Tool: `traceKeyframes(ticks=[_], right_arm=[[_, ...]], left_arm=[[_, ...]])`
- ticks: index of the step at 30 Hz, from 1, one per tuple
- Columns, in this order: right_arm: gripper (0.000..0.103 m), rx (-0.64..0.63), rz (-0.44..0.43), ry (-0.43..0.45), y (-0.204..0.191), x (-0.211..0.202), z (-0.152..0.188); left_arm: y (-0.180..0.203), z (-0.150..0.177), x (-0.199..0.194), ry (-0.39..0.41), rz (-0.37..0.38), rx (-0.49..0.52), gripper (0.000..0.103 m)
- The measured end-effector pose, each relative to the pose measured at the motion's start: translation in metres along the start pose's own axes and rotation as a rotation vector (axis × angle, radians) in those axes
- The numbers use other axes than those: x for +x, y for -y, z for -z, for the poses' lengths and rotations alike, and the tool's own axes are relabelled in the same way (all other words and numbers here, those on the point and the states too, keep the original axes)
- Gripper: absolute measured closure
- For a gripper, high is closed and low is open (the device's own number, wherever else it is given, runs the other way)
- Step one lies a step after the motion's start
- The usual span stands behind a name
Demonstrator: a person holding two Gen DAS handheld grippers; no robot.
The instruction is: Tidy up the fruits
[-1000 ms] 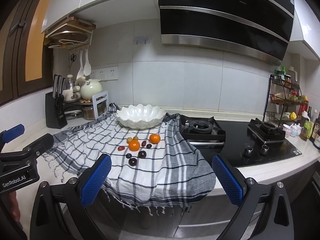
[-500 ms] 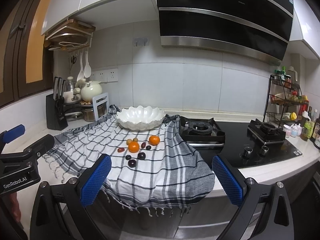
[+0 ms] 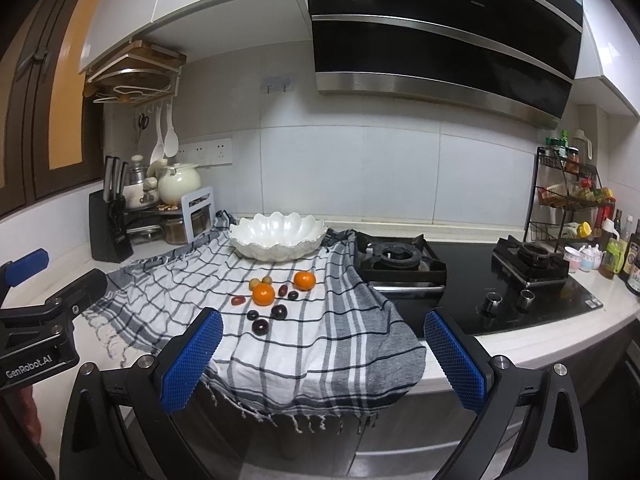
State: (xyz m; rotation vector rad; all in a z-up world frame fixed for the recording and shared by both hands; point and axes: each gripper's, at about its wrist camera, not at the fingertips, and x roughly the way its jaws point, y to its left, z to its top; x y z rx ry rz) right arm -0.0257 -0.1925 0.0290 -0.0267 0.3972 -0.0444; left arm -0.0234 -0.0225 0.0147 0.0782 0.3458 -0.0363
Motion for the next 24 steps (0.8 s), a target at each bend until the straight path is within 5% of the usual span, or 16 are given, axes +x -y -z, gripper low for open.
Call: traceKeyframes(ticks=[24], right_arm=[[0.003,-0.005,-0.029,-0.028,-0.01,0.013,0.001]], left_arm=[[-0.003,0.004,0.012,-0.025,0.005,0.016,0.003]])
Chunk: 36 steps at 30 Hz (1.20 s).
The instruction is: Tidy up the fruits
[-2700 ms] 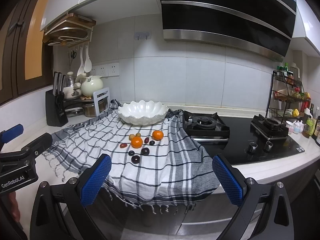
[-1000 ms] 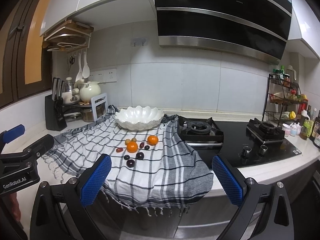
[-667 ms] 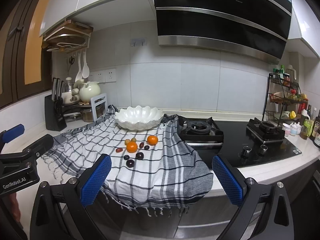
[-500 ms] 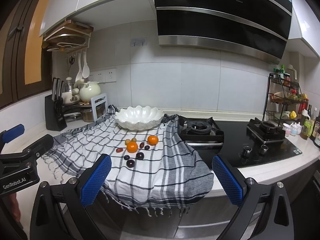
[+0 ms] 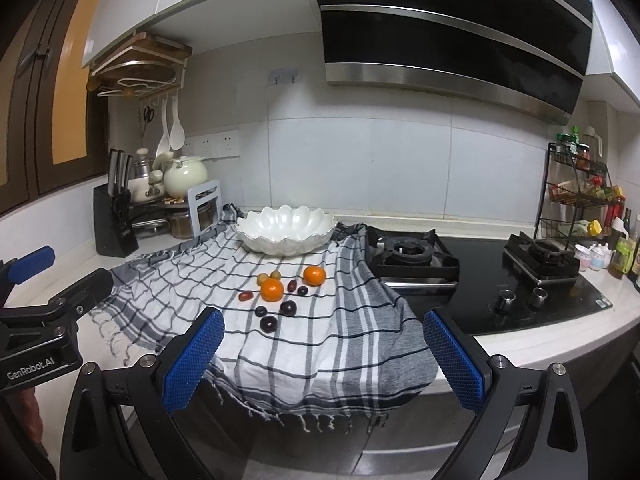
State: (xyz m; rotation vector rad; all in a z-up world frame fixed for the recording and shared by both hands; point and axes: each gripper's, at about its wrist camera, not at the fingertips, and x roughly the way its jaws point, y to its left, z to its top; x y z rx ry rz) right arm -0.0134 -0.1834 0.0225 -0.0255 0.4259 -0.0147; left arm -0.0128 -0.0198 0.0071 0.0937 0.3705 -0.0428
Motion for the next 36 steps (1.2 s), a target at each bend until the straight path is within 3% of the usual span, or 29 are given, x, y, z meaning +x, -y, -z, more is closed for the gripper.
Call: traceKeyframes(ticks=[8,24,36], right_arm=[[0.01,-0.012,-0.038,-0.045,-0.014,0.03,0.0],[0.03,-0.04,-0.089,-0.184,-0.042,0.137,-0.008],[0.045,-0.034,-0.12,-0.31,-0.06,0.211,0.008]], left_arm=[[-0.012,-0.001,0.031,-0.029,0.021,0.01,0.013],[-0.018,-0.015,0.142,-0.12,0.108,0.073,0.031],[-0.015,0.003,0.221,-0.216,0.17,0.137,0.047]])
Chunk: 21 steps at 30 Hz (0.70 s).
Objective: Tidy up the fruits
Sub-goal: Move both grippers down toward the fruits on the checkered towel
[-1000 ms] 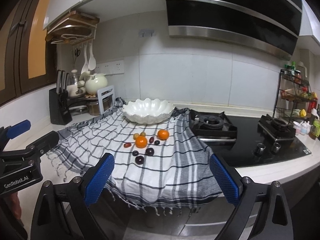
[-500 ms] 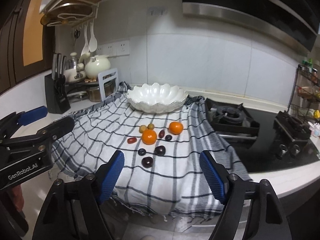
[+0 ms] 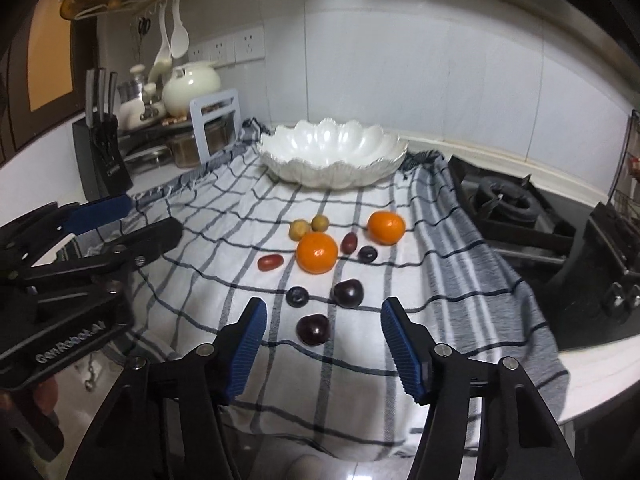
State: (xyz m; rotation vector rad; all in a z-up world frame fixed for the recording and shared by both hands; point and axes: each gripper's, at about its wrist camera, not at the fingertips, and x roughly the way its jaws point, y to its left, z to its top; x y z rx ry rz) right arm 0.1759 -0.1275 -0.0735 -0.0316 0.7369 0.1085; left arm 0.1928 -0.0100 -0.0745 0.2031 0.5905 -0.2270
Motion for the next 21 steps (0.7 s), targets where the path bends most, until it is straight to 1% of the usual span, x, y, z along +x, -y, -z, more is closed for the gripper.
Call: traceKeyframes(ticks=[3,8,16,21], right_arm=[[0.05,-0.002,-0.009,-0.027,-0.001,0.015,0.003],[0.055,0.001,-0.017,-0.058,-0.002,0.035,0.007],[0.062,0.003,-0.028,-0.096,-0.004,0.056,0.016],[0.064,0.02,-0.041,-0.11,-0.001,0.066,0.018]], left_arm=[[0.0,0.002,0.019,-0.026,0.023,-0.002,0.049],[0.003,0.005,0.044,-0.047,0.033,0.027,0.054],[0.013,0.011,0.077,-0.078,0.069,0.076,0.062],[0.017,0.009,0.094,-0.093,0.079,0.077,0.067]])
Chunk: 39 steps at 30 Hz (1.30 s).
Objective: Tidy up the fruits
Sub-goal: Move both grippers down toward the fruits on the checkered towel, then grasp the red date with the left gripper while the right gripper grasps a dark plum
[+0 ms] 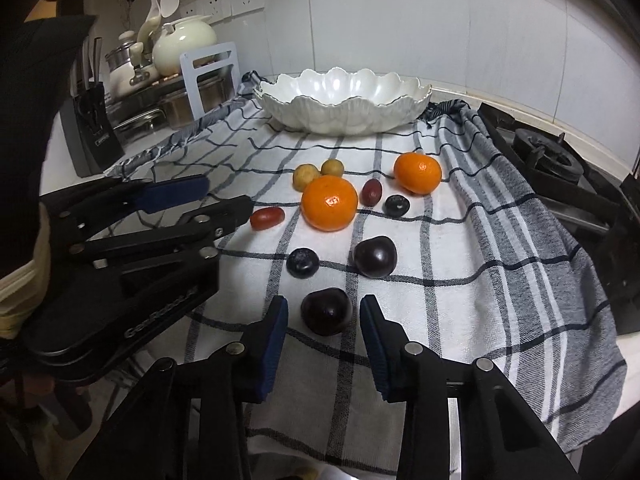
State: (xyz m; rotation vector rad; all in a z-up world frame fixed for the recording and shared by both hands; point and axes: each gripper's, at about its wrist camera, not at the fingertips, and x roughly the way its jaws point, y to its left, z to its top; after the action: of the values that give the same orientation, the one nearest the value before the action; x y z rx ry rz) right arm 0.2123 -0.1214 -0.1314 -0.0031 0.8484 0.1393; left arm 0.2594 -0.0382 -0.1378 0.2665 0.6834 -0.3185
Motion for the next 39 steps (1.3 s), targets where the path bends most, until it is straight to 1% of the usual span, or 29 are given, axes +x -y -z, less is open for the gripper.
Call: traceKeyframes(ticks=[3,9,18,21,23,27,34,39], right_arm=[[0.066,0.009,0.001,-0.003,0.002,0.003,0.001],[0.07,0.017,-0.014,-0.01,0.003,0.008,0.0],[0.072,0.013,-0.019,-0.012,0.003,0.012,-0.001],[0.072,0.02,-0.026,-0.014,0.004,0.013,-0.001],[0.072,0.027,-0.033,-0.017,0.004,0.014,-0.001],[0.072,0.028,-0.04,-0.016,0.005,0.015,-0.001],[0.073,0.027,-0.041,-0.005,0.005,0.012,0.0],[0.073,0.006,-0.037,0.009,0.002,0.008,-0.006]], left_arm=[[0.0,-0.001,0.009,-0.019,0.01,-0.002,0.07],[0.002,-0.002,0.024,-0.057,0.029,-0.008,0.073],[-0.005,-0.002,0.04,-0.106,0.048,-0.047,0.073],[-0.004,-0.002,0.046,-0.123,0.053,-0.044,0.078],[-0.004,-0.002,0.046,-0.125,0.063,-0.051,0.081],[-0.004,-0.002,0.046,-0.128,0.066,-0.057,0.083],[-0.007,-0.003,0.037,-0.121,0.064,-0.074,0.084],[-0.01,-0.005,0.026,-0.107,0.059,-0.082,0.084]])
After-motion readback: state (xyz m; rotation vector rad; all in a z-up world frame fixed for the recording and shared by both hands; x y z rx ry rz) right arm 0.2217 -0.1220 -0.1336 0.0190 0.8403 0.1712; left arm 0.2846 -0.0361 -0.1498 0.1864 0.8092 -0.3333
